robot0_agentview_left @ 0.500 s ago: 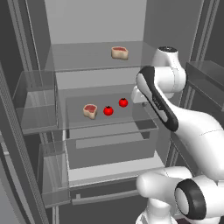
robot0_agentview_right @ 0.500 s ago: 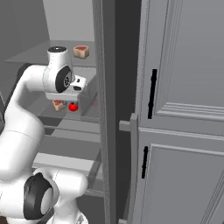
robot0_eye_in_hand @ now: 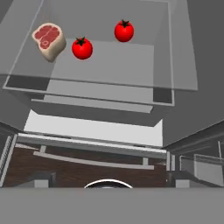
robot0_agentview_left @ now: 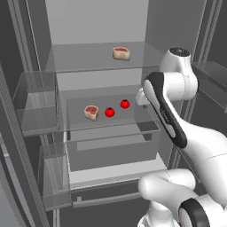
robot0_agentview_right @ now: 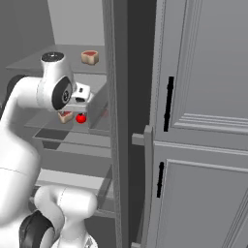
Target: Place one tomato and one steak in each tupperware on the nearby counter, to pack two identical lunches.
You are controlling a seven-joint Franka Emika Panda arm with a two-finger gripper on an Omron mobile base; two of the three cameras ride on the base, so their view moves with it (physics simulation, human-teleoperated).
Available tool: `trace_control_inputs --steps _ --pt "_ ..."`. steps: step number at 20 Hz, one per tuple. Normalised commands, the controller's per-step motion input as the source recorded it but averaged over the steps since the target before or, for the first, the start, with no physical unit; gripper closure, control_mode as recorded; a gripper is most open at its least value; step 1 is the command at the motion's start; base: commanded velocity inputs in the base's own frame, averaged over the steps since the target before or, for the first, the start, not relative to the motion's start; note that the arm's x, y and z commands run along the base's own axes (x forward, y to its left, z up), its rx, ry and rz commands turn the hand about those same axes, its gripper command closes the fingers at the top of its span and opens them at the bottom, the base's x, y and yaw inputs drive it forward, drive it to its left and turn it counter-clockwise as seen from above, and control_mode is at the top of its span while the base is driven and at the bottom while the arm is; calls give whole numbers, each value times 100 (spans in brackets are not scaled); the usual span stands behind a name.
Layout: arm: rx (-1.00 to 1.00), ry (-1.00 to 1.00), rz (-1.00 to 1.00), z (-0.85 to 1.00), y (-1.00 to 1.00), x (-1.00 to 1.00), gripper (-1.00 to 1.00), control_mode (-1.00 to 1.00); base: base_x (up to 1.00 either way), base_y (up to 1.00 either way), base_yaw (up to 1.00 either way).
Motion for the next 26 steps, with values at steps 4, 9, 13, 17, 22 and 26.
trace_control_inputs --steps 4,9,13,17,22,26 --pt "6 -26 2 49 11 -48 -100 -100 0 0 0" --pt "5 -23 1 84 10 -31 -100 -100 0 0 0" --pt "2 -30 0 95 6 -22 -100 -100 0 0 0" --pt "-2 -22 0 91 10 0 -100 -100 0 0 0" --pt "0 -32 0 55 0 12 -100 -100 0 0 0" --pt "0 -8 0 29 0 51 -100 -100 0 0 0"
